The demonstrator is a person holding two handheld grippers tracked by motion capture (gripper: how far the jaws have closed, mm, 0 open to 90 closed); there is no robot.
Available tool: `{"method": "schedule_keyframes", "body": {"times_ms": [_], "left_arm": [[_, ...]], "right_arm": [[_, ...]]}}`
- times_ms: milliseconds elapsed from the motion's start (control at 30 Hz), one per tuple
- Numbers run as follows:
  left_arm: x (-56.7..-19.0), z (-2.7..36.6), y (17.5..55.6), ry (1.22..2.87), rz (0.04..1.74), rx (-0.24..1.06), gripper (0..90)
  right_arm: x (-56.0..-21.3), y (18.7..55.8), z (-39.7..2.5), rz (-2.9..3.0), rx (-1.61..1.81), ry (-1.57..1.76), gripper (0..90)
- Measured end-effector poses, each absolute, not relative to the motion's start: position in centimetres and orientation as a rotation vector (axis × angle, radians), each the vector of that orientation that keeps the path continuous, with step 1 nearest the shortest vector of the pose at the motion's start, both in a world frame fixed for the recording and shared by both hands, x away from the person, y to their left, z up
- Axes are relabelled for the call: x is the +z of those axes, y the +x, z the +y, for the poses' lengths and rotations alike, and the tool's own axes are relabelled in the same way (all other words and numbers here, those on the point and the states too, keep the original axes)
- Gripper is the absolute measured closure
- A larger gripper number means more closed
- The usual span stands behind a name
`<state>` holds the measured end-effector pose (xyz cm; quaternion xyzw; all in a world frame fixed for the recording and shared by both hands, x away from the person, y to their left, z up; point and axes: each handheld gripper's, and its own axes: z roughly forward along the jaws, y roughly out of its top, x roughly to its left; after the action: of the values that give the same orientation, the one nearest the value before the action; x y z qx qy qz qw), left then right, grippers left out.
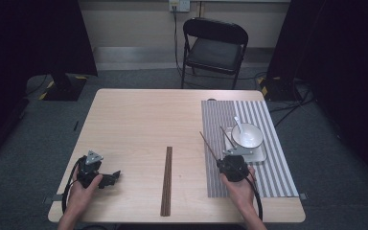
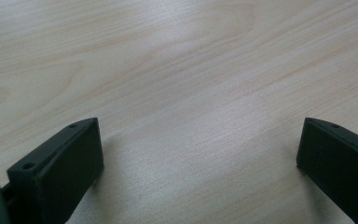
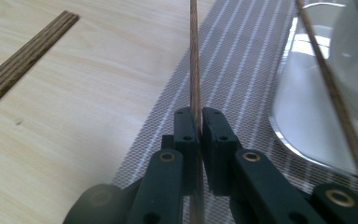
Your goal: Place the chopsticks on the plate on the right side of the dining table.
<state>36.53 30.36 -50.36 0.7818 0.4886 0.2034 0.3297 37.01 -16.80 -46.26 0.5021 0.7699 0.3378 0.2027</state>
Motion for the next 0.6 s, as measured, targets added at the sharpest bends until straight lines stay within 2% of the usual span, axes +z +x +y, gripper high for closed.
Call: {"method": "schedule_keyframes", "body": {"times_ms": [600], "left_arm": [[-50.4, 30.4, 36.5, 2.045, 1.278, 0.532, 0.0]], "right_arm": [[-46.7, 38.5, -20.3, 2.069, 0.882, 1.488, 85.2]]}}
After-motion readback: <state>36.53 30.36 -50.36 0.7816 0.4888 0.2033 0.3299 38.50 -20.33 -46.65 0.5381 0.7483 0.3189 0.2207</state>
